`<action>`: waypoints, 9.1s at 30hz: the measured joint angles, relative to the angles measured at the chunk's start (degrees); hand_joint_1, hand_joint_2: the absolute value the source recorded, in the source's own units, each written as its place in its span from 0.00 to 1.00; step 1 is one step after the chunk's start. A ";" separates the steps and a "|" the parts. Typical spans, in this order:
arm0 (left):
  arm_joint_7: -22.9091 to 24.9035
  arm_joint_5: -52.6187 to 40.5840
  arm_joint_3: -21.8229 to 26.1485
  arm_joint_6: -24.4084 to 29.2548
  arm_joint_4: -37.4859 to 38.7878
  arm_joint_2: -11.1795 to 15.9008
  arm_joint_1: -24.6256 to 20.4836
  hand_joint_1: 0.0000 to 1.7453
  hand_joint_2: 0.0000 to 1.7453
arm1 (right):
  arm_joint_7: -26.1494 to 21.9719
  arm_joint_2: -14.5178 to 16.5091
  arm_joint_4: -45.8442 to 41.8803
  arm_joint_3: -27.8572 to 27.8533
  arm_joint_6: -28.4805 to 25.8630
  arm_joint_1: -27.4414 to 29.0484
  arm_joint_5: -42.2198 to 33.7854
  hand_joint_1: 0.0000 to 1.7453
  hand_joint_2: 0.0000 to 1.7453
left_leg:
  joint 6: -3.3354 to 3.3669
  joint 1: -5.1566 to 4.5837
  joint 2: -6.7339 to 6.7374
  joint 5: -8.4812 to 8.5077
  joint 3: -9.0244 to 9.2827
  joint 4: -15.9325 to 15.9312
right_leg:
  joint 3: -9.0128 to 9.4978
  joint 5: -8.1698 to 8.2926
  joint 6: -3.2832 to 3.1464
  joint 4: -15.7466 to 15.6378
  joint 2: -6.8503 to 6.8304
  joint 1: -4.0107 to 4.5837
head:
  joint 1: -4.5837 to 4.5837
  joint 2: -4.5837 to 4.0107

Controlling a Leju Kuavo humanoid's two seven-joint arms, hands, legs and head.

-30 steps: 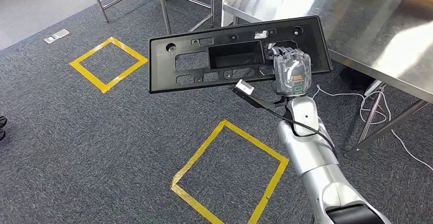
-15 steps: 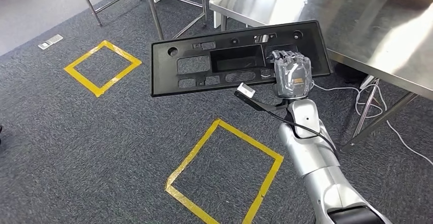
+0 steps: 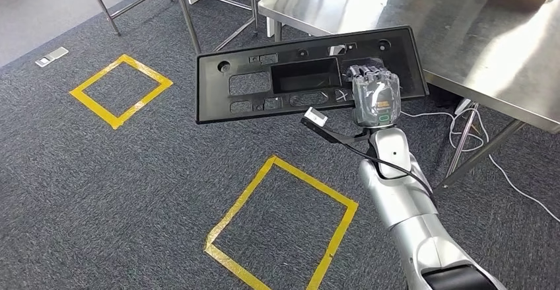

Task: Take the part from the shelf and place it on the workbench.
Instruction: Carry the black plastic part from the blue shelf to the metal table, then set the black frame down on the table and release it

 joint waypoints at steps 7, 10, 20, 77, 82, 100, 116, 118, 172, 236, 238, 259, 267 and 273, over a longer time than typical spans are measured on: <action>0.13 -0.58 -0.02 -0.23 0.02 -0.14 -0.06 0.00 1.00 | 0.45 -0.98 -0.46 -0.14 -0.23 1.26 0.42 1.00 1.00 | -0.40 0.80 0.41 0.16 2.53 -2.61 | -8.29 -5.06 1.05 15.01 -0.92 -0.53 | 0.22 -0.01; 0.27 -0.69 -0.02 -0.27 0.02 -0.21 0.00 0.00 1.00 | 0.48 -1.33 -0.94 -0.15 -0.23 2.18 0.52 1.00 1.00 | -1.15 1.04 0.34 -0.58 3.17 -2.38 | -5.31 -0.58 3.07 7.09 -1.40 -1.37 | 0.24 -0.01; 0.34 -0.95 0.00 -0.20 -0.01 -0.30 -0.05 0.00 1.00 | 0.67 -1.58 -3.11 -0.21 -0.26 2.99 0.59 1.00 1.00 | -3.92 1.49 0.35 -6.80 -2.12 9.37 | 0.00 1.48 0.02 -1.22 -1.28 -1.76 | -0.11 -0.01; -0.13 -0.59 0.40 -0.23 -0.01 -0.26 0.02 0.00 1.00 | 2.45 0.02 -2.57 0.57 0.59 1.65 3.28 1.00 1.00 | -2.41 0.80 -0.49 -4.94 7.07 2.15 | -3.50 5.58 0.80 -1.44 -1.90 -1.06 | -0.43 -0.01; -0.50 -2.36 0.37 -0.39 -0.01 -0.34 0.09 0.00 1.00 | 8.07 -0.64 -4.48 2.19 1.19 2.54 4.98 1.00 1.00 | -3.61 1.31 -0.27 -10.00 -3.93 15.81 | -0.96 3.62 -0.90 -1.54 -1.57 -1.17 | -0.61 0.00; -0.11 -3.13 0.38 0.11 -0.01 -0.31 0.06 0.00 1.00 | 11.38 -3.72 -6.89 6.54 1.67 3.69 5.05 1.00 1.00 | -1.64 0.31 -0.67 2.08 -0.88 -0.89 | 2.52 -0.05 0.94 -2.33 -0.91 -0.24 | -0.50 -0.01; -0.14 -3.65 0.99 0.38 -0.01 -0.38 -0.06 0.00 1.00 | 4.40 -3.02 -5.95 2.66 1.24 3.63 2.10 1.00 1.00 | 0.01 0.66 2.14 1.95 1.05 -2.60 | -3.21 -1.68 3.89 5.63 -2.94 -1.44 | -0.25 -0.01; -0.18 -3.74 1.03 0.36 -0.02 -0.36 -0.04 0.00 1.00 | 4.37 -2.82 -5.92 2.38 1.23 3.42 2.03 1.00 1.00 | -0.86 0.40 2.95 1.34 1.14 -1.95 | -0.29 0.99 3.82 -0.62 -5.42 -1.35 | -0.22 -0.01; -0.70 -4.95 1.78 0.19 -0.01 -0.77 -0.29 0.00 1.00 | 2.49 -3.37 -3.89 0.31 0.43 2.28 3.85 1.00 1.00 | -2.30 0.56 -1.36 -0.33 2.52 -1.37 | -0.51 3.41 1.32 -2.04 1.77 -1.01 | -0.39 -0.01; 0.68 -6.48 4.10 -1.23 -0.05 -0.86 -0.33 0.00 1.00 | 3.40 -5.36 -1.49 1.88 0.29 -1.43 4.88 1.00 1.00 | -3.67 1.45 0.13 -7.98 -6.40 16.00 | 0.40 1.66 -0.05 -1.20 -1.44 -1.93 | -0.20 -0.01; 0.68 -6.50 4.24 -1.23 -0.05 -0.84 -0.32 0.00 1.00 | 4.77 -5.84 -0.71 2.36 0.44 -2.18 4.97 1.00 1.00 | -3.77 1.75 0.09 -4.58 -5.57 12.46 | 0.87 1.29 0.15 -1.18 -1.31 -2.04 | -0.21 -0.01; 0.14 -6.55 5.99 -1.58 -0.03 -0.81 -0.37 0.00 1.00 | 10.07 -12.03 1.89 3.90 0.16 -5.94 5.01 1.00 1.00 | -1.16 0.02 -0.48 -1.28 2.94 -1.11 | -1.45 3.42 1.84 -1.56 -1.62 -0.44 | -0.02 -0.01; 0.35 -7.13 6.16 -1.30 -0.11 -0.61 -0.39 0.00 1.00 | 10.70 -12.53 1.69 4.70 0.14 -5.80 5.03 1.00 1.00 | -3.40 1.18 -0.27 -8.41 -5.53 15.17 | -0.23 2.84 -0.27 -1.95 -1.43 -1.47 | -0.31 -0.01; 0.34 -7.13 6.70 -1.29 -0.11 -0.38 -0.42 0.00 1.00 | 10.44 -12.74 1.68 5.11 0.14 -5.60 5.03 1.00 1.00 | -3.38 1.76 -0.33 0.55 0.51 -0.07 | 1.09 1.62 1.05 -1.88 -1.04 -1.32 | -0.25 -0.01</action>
